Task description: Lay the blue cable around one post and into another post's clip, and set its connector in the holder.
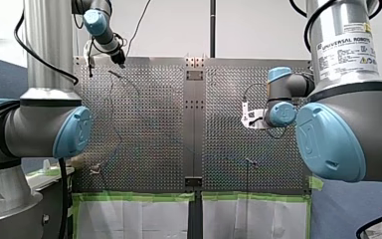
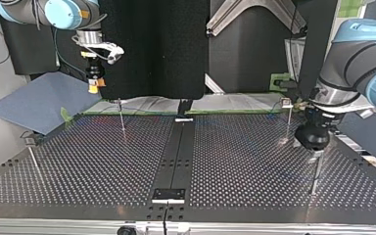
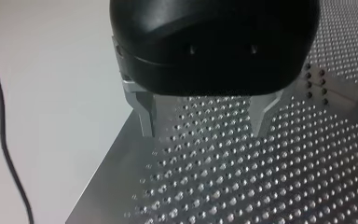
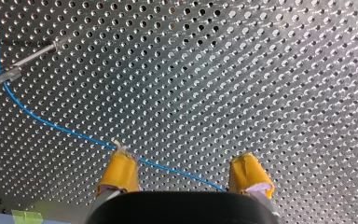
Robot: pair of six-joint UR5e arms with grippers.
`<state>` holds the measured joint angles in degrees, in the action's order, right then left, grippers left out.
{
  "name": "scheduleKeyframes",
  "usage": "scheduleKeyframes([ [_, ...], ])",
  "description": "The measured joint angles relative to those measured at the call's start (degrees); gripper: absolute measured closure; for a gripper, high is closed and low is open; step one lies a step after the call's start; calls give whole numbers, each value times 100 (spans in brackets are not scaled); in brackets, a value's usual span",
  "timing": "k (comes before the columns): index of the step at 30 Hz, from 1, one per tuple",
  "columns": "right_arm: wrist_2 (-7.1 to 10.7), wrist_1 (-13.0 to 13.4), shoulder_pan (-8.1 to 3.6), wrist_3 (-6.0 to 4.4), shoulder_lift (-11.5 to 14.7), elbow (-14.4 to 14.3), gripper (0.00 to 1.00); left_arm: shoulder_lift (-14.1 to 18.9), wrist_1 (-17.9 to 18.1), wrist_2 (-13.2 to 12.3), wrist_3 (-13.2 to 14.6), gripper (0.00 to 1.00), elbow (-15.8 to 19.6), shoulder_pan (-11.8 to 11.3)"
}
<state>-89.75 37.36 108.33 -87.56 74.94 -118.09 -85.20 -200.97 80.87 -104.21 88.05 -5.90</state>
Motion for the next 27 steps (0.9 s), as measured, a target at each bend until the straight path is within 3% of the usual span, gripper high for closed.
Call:
scheduleKeyframes([
  [5, 6, 0, 0, 0, 4, 0, 2, 0, -156, 95, 78, 1, 0, 24],
  [17, 4, -8, 0, 0, 14, 0, 2, 0, -621, 612, 320, 1, 1, 133],
  [27, 6, -1, 0, -8, 24, 0, 2, 0, -670, 954, 426, 1, 0, 165],
])
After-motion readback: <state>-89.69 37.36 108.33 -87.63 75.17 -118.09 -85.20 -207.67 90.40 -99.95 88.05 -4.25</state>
